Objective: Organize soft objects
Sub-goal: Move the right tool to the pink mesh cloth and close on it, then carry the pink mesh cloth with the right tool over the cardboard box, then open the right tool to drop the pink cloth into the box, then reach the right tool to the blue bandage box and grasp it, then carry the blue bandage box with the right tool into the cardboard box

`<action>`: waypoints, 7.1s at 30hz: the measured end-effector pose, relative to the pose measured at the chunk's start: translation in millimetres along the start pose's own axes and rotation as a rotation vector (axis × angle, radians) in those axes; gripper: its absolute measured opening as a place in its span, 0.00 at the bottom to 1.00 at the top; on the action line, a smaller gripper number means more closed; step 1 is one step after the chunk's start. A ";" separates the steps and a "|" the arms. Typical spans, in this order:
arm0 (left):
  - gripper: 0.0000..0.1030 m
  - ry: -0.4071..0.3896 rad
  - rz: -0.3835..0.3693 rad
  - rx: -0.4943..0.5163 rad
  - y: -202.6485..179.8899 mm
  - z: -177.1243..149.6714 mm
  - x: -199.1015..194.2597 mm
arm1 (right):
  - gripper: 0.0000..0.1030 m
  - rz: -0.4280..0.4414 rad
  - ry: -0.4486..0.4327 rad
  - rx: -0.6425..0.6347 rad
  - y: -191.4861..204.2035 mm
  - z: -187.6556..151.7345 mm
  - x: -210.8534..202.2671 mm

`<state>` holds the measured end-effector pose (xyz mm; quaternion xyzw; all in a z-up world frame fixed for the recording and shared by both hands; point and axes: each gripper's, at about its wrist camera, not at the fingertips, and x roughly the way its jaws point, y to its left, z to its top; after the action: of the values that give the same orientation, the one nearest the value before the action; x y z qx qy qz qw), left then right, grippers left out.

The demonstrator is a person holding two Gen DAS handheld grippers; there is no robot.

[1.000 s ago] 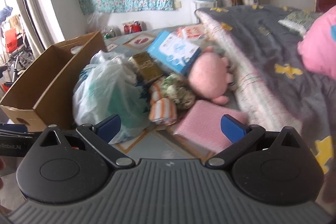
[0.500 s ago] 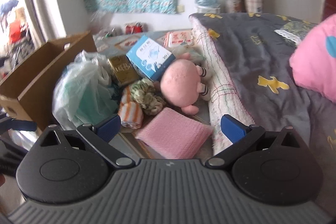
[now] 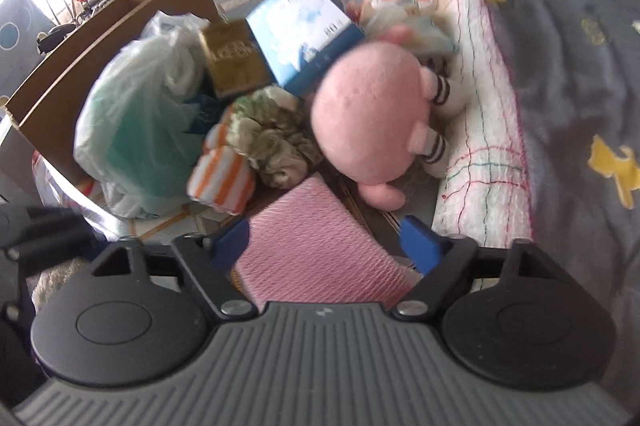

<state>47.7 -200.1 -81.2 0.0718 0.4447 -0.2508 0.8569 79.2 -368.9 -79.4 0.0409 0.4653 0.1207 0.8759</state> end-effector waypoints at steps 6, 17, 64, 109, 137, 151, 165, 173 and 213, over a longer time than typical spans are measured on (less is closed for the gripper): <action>0.48 0.030 -0.111 -0.027 -3.4 6.6 18.5 | 0.48 0.110 0.064 0.221 -24.3 -9.9 8.1; 0.63 0.085 -0.121 -0.139 15.1 7.7 32.1 | 0.47 0.216 0.109 0.414 -28.9 -33.3 4.5; 0.61 -0.261 0.045 -0.049 35.5 -16.8 -129.3 | 0.34 0.403 -0.179 0.416 80.1 -35.9 -97.7; 0.60 0.134 0.231 -0.489 436.5 76.1 -28.2 | 0.39 0.549 -0.062 0.213 194.8 259.4 100.9; 0.79 -0.192 0.214 -0.308 316.1 107.6 -133.6 | 0.47 0.267 -0.235 0.392 94.4 75.0 -18.4; 0.84 -0.247 0.095 -0.166 146.5 70.9 -113.5 | 0.49 0.140 -0.320 0.382 34.2 19.9 -94.2; 0.67 -0.246 0.022 -0.165 75.3 72.9 -17.7 | 0.55 0.252 -0.129 0.130 -20.0 116.3 -45.8; 0.55 -0.153 -0.016 -0.208 81.2 91.3 34.7 | 0.55 0.201 -0.075 0.044 -21.6 148.6 9.8; 0.56 -0.259 -0.017 -0.251 78.6 102.7 -63.3 | 0.30 0.319 -0.254 0.118 47.4 140.6 -98.1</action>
<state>130.8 -144.6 22.5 -0.0725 0.3589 -0.2076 0.9071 134.2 -341.8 87.6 0.1800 0.3449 0.2241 0.8935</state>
